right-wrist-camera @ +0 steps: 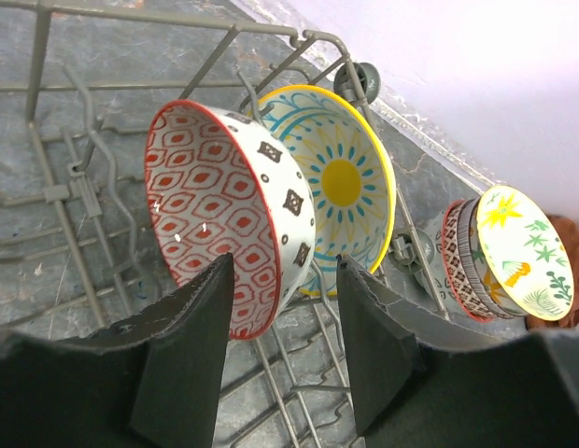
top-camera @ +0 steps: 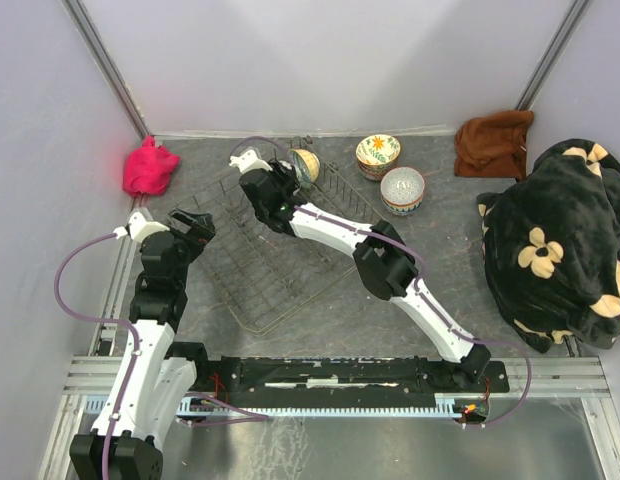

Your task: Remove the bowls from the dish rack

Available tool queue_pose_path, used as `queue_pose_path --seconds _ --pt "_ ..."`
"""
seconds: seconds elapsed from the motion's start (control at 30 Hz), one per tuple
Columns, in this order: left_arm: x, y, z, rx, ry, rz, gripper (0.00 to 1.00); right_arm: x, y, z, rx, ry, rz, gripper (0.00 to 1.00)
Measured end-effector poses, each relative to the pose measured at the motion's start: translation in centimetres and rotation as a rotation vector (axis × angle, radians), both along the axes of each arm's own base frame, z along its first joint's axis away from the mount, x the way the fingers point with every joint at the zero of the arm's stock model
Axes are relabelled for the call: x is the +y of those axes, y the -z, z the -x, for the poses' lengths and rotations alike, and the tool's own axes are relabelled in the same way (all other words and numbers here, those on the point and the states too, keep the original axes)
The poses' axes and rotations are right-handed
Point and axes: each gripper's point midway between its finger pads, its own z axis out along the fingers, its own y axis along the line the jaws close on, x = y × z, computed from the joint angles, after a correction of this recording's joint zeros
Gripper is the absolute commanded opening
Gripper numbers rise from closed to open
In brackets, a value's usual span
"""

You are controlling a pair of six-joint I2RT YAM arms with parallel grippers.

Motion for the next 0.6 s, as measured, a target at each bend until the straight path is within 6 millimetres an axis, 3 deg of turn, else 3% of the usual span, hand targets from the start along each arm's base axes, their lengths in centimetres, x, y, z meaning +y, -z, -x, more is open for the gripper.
queue_pose_path --seconds 0.6 --pt "0.1 0.0 0.0 -0.001 -0.007 -0.002 0.99 -0.8 1.2 -1.3 -0.092 0.102 0.058 0.34"
